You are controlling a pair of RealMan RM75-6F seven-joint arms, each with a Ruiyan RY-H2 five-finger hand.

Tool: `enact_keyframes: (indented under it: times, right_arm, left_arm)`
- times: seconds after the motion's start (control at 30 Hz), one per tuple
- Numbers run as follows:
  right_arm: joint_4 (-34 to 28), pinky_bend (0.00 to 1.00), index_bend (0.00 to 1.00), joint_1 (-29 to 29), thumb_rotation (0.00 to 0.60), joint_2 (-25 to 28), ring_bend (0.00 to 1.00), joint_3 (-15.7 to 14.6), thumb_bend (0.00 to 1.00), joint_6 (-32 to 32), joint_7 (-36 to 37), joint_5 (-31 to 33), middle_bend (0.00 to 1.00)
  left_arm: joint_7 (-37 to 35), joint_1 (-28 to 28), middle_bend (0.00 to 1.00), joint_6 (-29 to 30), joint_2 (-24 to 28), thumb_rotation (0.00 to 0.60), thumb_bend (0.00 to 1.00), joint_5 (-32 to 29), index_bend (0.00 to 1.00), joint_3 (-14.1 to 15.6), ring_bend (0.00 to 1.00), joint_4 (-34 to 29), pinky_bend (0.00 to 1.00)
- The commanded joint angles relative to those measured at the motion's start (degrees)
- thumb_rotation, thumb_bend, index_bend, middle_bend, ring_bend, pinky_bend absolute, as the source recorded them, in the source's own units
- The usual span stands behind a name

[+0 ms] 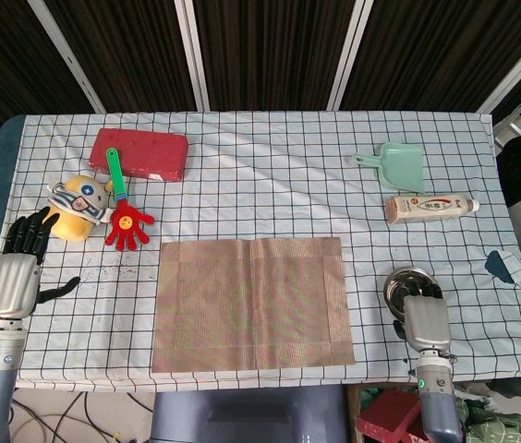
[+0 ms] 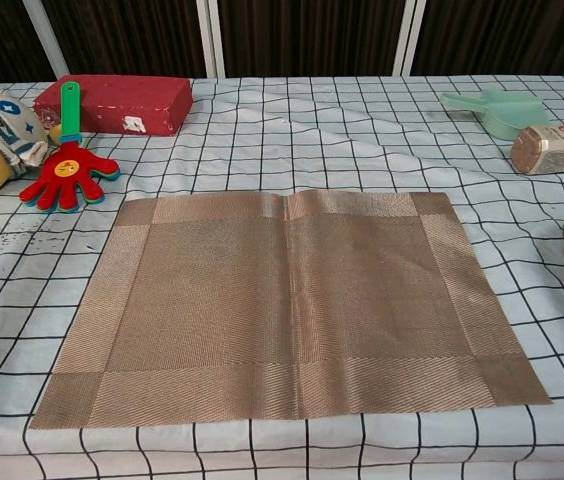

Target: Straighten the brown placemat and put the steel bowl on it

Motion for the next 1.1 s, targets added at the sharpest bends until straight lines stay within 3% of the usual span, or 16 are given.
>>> enact_keyframes:
  times: [0.03, 0.23, 0.73, 1.1]
  right_arm:
    - [0.7, 0.18, 0.43, 0.31, 0.6, -0.22, 0.1, 0.31, 0.24, -0.08, 0.13, 0.91, 0.24]
    - [1.84, 0.18, 0.45, 0.74, 0.6, -0.31, 0.1, 0.45, 0.27, -0.17, 0.24, 2.71, 0.26]
    - [2.41, 0.18, 0.6, 1.83, 0.6, 0.13, 0.1, -0.31, 0.5, -1.32, 2.31, 4.11, 0.37]
    - [1.13, 0.19, 0.67, 2.19, 0.6, 0.81, 0.12, -1.48, 0.54, -0.64, 6.44, -0.54, 0.42]
  left_arm:
    - [-0.06, 0.02, 0.0, -0.04, 0.02, 0.6, 0.04, -0.04, 0.04, 0.02, 0.0, -0.02, 0.0]
    - [0.01, 0.0, 0.0, -0.08, 0.01, 0.6, 0.04, 0.06, 0.04, 0.09, 0.0, -0.03, 0.0]
    - [0.07, -0.03, 0.0, -0.23, -0.11, 0.6, 0.04, 0.11, 0.04, 0.19, 0.0, -0.08, 0.0]
    - [-0.11, -0.05, 0.0, -0.19, -0.12, 0.6, 0.04, 0.26, 0.04, 0.2, 0.0, -0.03, 0.0]
